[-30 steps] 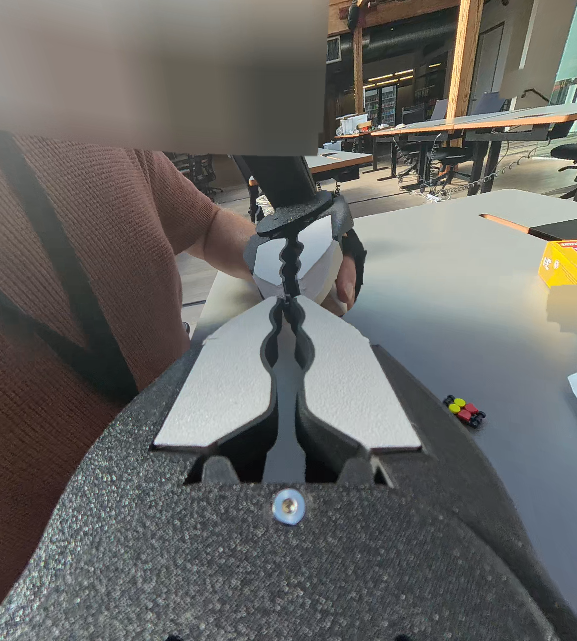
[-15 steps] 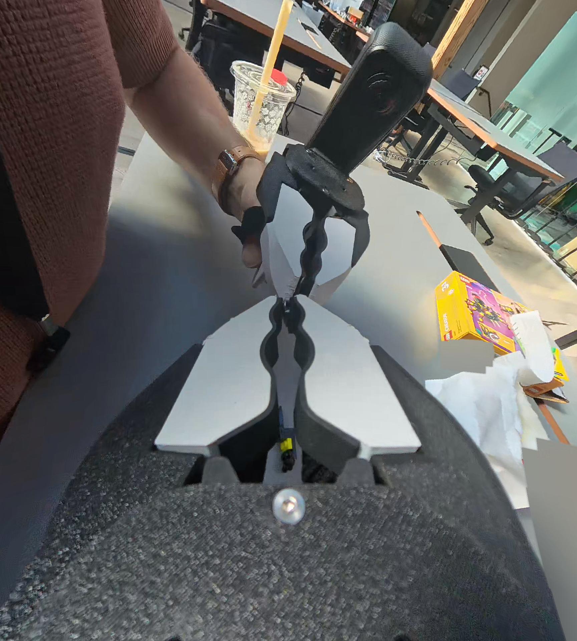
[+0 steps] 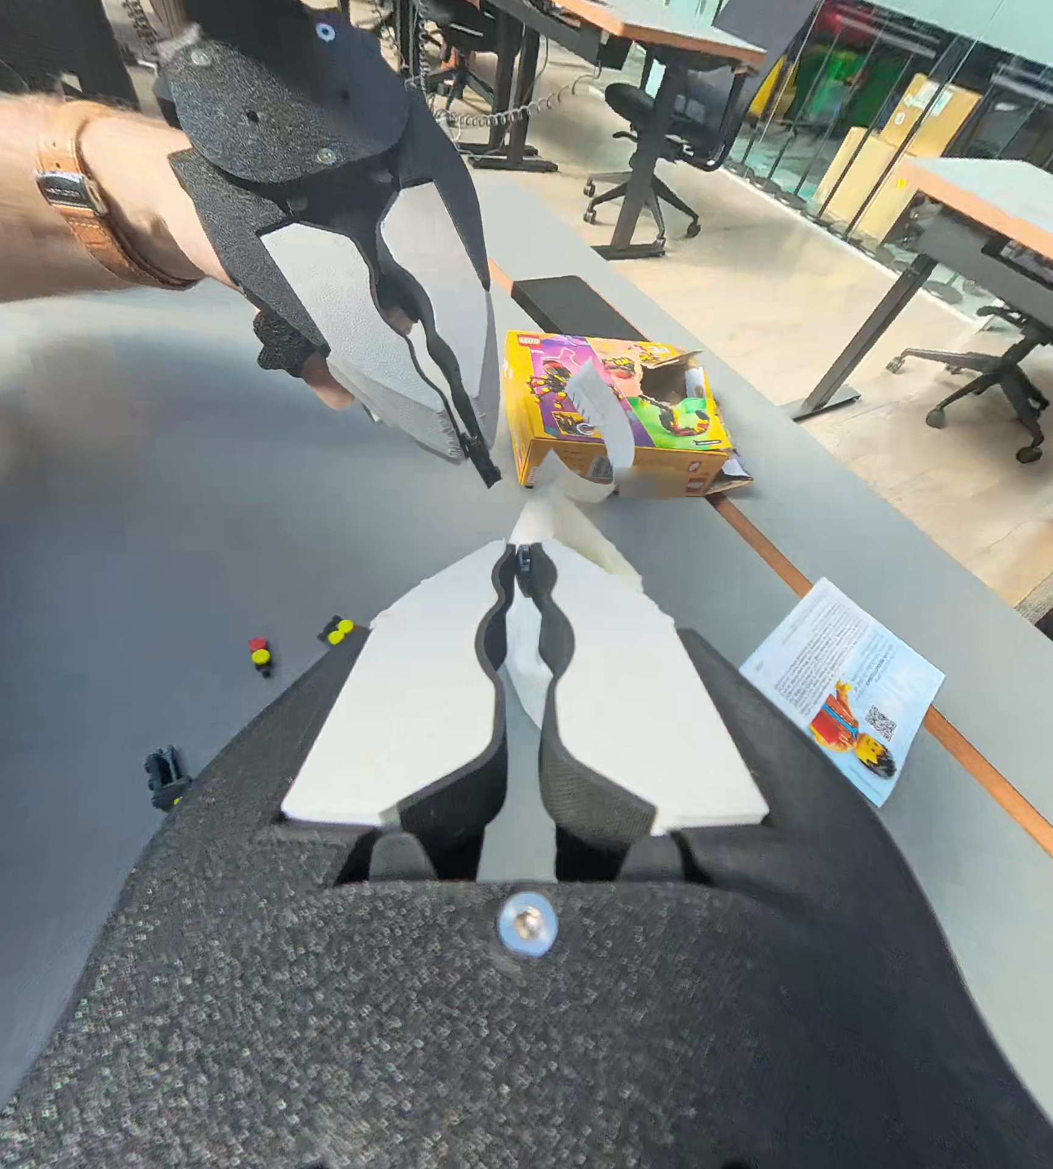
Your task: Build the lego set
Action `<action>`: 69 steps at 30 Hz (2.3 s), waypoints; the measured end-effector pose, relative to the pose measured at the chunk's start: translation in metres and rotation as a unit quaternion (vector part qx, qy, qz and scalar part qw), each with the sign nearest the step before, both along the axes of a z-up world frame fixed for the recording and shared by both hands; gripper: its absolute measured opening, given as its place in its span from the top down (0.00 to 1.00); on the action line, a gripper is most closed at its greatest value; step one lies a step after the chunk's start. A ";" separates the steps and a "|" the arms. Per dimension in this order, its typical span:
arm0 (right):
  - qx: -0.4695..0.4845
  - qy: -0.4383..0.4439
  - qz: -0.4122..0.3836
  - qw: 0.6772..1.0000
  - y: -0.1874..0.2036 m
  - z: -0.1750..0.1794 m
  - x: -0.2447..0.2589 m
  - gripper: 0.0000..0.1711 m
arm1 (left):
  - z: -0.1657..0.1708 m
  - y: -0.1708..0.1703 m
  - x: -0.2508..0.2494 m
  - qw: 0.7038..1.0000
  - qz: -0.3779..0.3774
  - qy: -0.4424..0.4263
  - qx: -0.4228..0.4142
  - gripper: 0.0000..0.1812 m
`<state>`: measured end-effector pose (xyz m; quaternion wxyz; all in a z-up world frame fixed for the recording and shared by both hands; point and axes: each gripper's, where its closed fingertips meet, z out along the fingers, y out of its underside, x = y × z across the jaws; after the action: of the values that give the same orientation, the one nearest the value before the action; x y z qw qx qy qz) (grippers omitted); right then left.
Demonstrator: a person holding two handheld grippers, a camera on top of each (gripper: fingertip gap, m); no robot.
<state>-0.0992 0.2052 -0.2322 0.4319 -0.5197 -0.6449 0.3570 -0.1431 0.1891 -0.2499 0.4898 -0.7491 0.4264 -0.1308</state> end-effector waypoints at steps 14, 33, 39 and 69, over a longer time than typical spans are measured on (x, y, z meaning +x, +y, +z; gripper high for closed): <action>-0.132 -0.092 0.047 0.986 0.035 -0.049 -0.044 0.92 | -0.033 0.046 -0.007 0.992 -0.051 0.095 -0.062 0.90; -0.010 -0.209 0.134 0.969 -0.124 -0.135 0.059 0.83 | -0.109 -0.125 0.079 0.990 -0.066 0.093 -0.079 0.90; 0.042 -0.233 0.143 0.961 -0.124 -0.150 0.052 0.91 | -0.121 -0.123 0.082 0.986 -0.085 0.081 -0.118 0.90; 0.345 -0.210 0.290 0.868 -0.148 -0.147 0.055 0.92 | -0.131 -0.137 0.085 0.961 -0.207 0.185 0.011 0.97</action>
<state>-0.0444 0.0571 -0.3794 0.3150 -0.1903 -0.9241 0.1033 -0.0579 0.0521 -0.3810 0.3732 -0.6502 0.6565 -0.0833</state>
